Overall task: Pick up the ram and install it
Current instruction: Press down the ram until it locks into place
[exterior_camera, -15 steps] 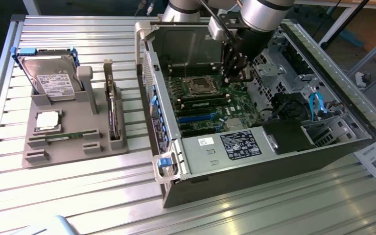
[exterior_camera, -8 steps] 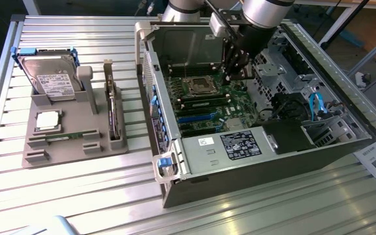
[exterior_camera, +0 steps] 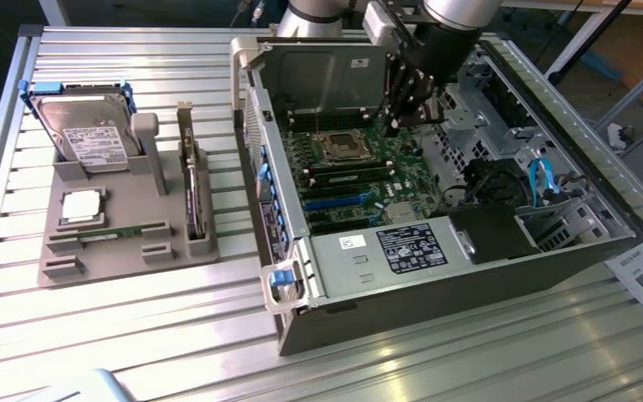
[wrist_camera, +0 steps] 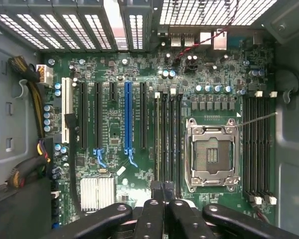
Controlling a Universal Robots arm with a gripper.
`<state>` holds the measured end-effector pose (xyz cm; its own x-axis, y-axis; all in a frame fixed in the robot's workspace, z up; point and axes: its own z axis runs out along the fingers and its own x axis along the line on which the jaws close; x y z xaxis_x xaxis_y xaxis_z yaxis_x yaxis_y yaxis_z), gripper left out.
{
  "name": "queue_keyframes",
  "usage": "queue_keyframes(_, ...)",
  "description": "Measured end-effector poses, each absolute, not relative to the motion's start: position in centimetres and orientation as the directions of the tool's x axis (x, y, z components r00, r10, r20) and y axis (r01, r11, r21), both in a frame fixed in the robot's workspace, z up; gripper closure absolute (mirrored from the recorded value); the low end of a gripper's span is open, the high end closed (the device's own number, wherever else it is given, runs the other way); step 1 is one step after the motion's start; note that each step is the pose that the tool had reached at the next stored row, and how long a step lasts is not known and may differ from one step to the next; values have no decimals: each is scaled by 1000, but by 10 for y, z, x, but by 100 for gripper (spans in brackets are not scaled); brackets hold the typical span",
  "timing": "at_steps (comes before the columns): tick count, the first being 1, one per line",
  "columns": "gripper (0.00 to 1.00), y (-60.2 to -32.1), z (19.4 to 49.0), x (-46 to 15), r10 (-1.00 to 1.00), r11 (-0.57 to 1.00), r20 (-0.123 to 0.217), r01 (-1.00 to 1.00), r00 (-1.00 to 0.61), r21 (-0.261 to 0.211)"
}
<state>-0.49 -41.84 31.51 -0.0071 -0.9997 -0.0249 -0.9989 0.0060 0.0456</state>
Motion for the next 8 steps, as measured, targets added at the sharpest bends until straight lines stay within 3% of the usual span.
queue_keyframes(8, 90, -418, 335, -5, -1000, 6, -18, -999, -7, 45)
